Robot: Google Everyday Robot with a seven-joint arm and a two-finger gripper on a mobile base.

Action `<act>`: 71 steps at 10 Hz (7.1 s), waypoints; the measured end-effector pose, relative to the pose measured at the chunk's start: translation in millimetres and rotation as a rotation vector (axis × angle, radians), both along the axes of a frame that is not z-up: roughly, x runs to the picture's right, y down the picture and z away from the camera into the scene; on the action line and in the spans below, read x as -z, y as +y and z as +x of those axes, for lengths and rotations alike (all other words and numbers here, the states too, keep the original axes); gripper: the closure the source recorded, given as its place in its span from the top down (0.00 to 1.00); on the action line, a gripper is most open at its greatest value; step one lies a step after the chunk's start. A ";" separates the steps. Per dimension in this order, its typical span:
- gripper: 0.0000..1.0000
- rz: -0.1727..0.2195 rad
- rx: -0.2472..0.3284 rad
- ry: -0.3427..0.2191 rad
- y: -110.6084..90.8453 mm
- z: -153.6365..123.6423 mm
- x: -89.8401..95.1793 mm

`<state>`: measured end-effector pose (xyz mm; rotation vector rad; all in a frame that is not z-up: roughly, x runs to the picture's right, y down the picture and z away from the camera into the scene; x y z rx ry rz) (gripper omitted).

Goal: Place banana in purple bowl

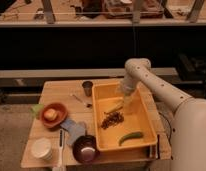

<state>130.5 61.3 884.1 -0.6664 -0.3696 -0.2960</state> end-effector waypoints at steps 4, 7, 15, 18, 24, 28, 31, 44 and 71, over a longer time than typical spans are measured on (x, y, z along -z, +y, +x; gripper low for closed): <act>0.65 -0.013 0.031 0.008 9.1 -10.8 -12.8; 0.65 -0.018 0.060 0.000 19.6 -9.9 -20.6; 0.65 -0.028 0.129 0.005 39.3 4.1 -33.5; 0.65 -0.027 0.161 -0.006 44.2 3.4 -33.4; 0.24 -0.025 0.185 -0.020 49.1 -7.2 -35.1; 0.21 -0.026 0.184 -0.015 49.8 -7.0 -34.5; 0.21 -0.010 0.165 0.010 40.2 -2.6 -24.6; 0.00 0.180 0.241 -0.145 -8.7 -37.6 145.9; 0.00 0.336 0.641 -0.513 123.3 -182.7 191.1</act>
